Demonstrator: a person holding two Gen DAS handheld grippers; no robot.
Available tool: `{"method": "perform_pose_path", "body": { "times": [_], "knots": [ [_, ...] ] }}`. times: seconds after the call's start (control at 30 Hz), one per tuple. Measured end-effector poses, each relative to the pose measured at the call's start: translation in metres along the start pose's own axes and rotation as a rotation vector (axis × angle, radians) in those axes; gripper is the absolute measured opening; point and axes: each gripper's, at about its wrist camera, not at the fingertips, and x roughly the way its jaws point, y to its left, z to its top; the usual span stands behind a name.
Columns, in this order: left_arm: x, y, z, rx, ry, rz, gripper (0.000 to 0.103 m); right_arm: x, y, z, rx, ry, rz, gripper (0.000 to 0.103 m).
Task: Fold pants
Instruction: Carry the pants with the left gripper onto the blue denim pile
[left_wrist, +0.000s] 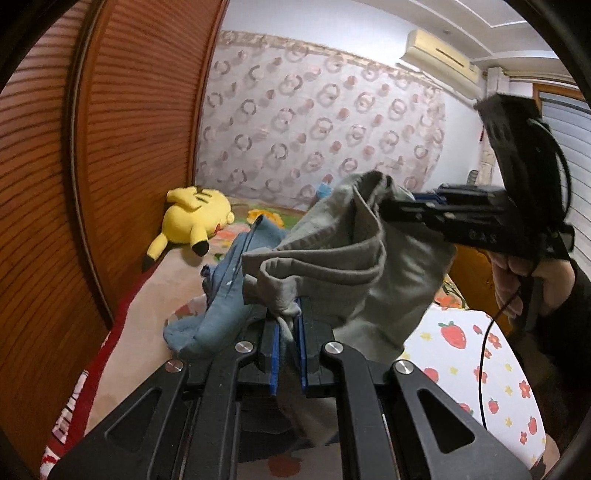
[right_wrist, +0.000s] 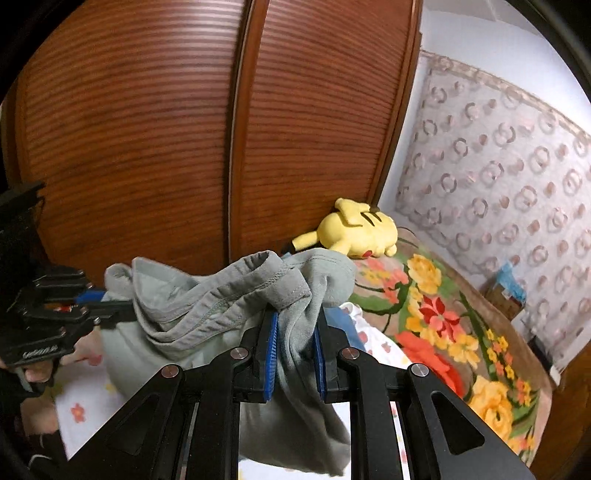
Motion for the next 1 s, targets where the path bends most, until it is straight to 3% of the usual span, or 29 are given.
{"method": "perform_pose_path", "body": {
  "times": [0.2,0.4,0.53,0.6,0.67,0.83,1.0],
  "knots": [
    [0.011,0.014,-0.004,-0.031,0.022,0.015,0.009,0.041,-0.005,0.023,-0.040,0.036,0.020,0.017],
    [0.016,0.024,-0.010,-0.057,0.043,0.049,0.009,0.078,-0.001,0.039,-0.061,0.015,0.064,0.018],
    [0.019,0.025,-0.014,-0.067,0.079,0.060,0.015,0.097,-0.010,0.026,-0.009,0.042,0.040,0.033],
    [0.015,0.023,-0.014,-0.055,0.072,0.081,0.025,0.092,-0.017,0.023,0.037,0.016,0.026,0.039],
    [0.007,0.020,-0.014,-0.045,0.048,0.085,0.046,0.078,-0.027,0.018,0.078,-0.016,0.001,0.043],
    [-0.004,0.011,-0.006,-0.018,0.008,0.082,0.047,0.040,-0.029,-0.002,0.124,-0.069,0.042,0.043],
    [-0.002,-0.005,0.002,0.021,0.002,0.055,0.047,0.030,-0.018,-0.029,0.144,-0.044,0.129,0.043]
  ]
}}
